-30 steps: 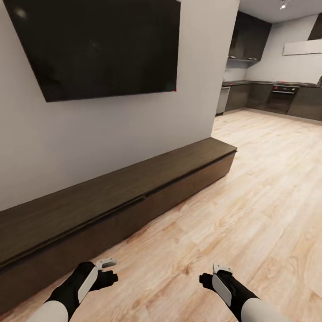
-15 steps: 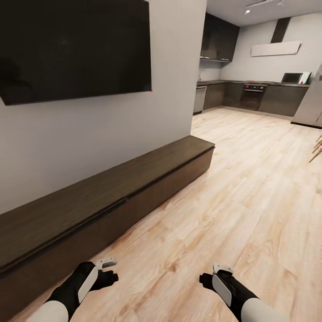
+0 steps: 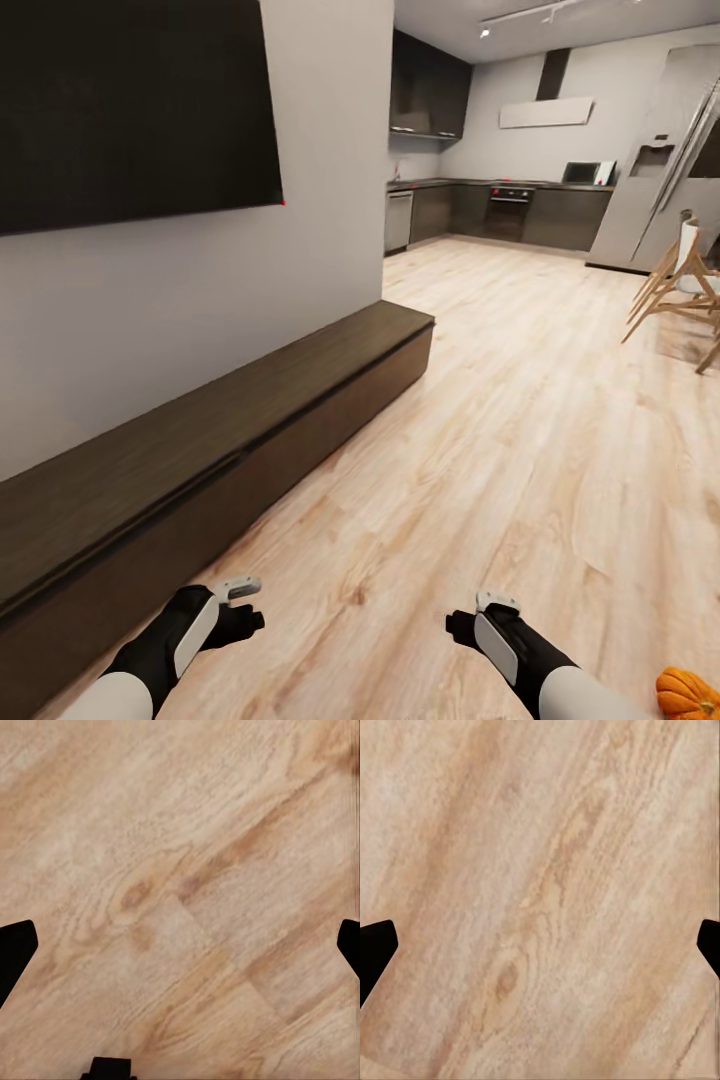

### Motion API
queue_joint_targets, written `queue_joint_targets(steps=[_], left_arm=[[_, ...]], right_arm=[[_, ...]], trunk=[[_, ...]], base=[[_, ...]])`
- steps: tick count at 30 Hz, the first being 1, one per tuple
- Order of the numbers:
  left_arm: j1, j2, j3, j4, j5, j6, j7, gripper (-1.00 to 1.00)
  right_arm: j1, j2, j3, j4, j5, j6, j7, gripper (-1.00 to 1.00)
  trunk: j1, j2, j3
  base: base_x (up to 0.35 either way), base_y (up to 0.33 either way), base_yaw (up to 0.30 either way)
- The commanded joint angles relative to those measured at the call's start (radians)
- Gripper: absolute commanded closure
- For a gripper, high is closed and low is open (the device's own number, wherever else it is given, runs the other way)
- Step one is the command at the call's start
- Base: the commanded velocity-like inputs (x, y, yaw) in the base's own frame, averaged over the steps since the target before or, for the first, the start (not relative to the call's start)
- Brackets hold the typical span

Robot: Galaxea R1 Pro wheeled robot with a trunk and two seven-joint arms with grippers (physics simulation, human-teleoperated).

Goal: Place each of the two pumpkins and all three candles from the living room inside a cabinet in the living room (use any cabinet), then make sure every cabinet is closed, and position the cauldron so it is next to a table in the living room.

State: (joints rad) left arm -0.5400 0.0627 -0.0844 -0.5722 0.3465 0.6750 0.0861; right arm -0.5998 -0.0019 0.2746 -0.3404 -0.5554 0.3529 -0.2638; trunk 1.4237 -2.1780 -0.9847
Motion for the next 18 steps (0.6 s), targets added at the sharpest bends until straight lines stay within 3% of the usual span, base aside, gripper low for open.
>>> queue_joint_targets(steps=[1, 11, 18], left_arm=[[0.000, 0.000, 0.000, 0.000, 0.000, 0.000, 0.000, -1.00], [0.000, 0.000, 0.001, 0.000, 0.000, 0.000, -0.001, -1.00], [0.000, 0.000, 0.001, 0.000, 0.000, 0.000, -0.001, -1.00]], right_arm=[[0.000, 0.000, 0.000, 0.000, 0.000, 0.000, 0.000, -1.00], [0.000, 0.001, 0.000, 0.000, 0.000, 0.000, 0.000, -1.00], [0.000, 0.001, -0.001, 0.008, 0.000, -0.001, 0.000, -1.00]], trunk=[[0.000, 0.000, 0.000], [0.000, 0.000, 0.000], [0.000, 0.000, 0.000]], base=[[0.000, 0.000, -0.281], [0.004, 0.000, -0.281], [0.109, 0.000, -0.281]])
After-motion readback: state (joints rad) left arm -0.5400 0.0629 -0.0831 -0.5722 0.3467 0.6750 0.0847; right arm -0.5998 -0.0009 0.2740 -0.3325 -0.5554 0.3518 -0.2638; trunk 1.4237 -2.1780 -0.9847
